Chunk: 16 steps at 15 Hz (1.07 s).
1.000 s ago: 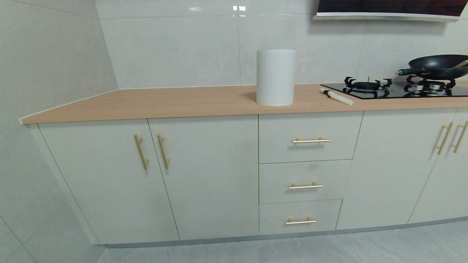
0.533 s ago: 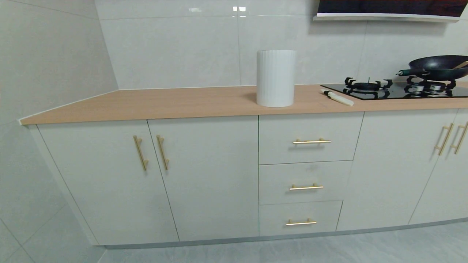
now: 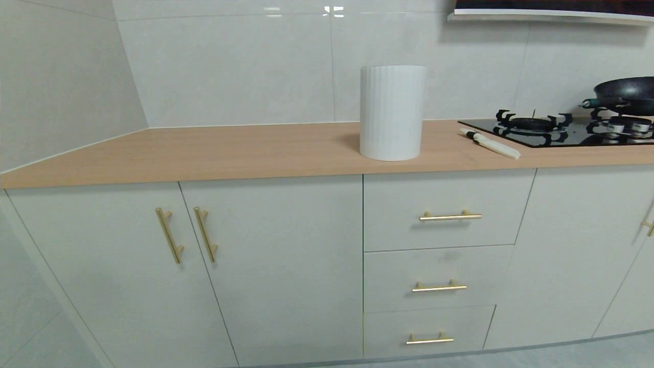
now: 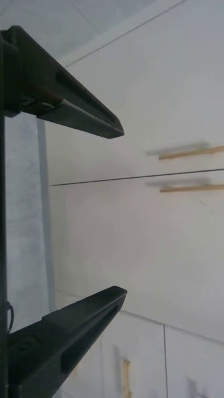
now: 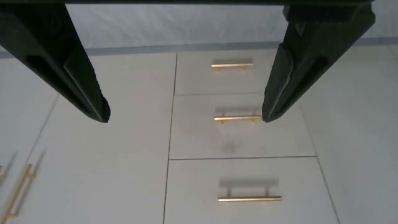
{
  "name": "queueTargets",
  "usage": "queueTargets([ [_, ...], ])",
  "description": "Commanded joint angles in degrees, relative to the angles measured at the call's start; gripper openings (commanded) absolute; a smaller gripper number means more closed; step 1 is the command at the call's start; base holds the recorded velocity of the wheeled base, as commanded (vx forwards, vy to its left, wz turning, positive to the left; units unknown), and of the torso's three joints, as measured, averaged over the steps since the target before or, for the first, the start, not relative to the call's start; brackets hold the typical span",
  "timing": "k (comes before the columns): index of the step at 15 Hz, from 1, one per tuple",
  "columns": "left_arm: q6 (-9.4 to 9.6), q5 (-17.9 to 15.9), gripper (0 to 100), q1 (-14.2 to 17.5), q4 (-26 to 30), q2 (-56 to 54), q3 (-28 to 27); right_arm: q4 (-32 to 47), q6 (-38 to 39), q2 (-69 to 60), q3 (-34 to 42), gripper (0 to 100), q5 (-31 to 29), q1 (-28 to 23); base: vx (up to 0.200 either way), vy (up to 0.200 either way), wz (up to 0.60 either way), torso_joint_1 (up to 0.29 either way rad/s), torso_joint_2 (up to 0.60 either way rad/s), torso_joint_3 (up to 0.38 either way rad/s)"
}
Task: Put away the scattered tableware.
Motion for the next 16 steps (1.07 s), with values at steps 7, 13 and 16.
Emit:
queueTargets([
  [7,-0.03,0.0,100,-0.04,0.01,0.0,0.0,0.01,-0.01,0.14,0.0,100,-0.08,0.0,0.2,0.0,0.0,0.002,0.0,0.0],
  [13,-0.03,0.0,100,0.05,-0.07,0.0,0.0,0.01,-0.01,0.14,0.0,100,0.01,0.0,0.167,0.0,0.0,0.002,0.0,0.002],
  [16,-0.11,0.0,100,0.05,0.01,0.0,0.0,0.01,-0.01,0.14,0.0,100,-0.08,0.0,0.0,0.0,0.0,0.0,0.0,0.0],
])
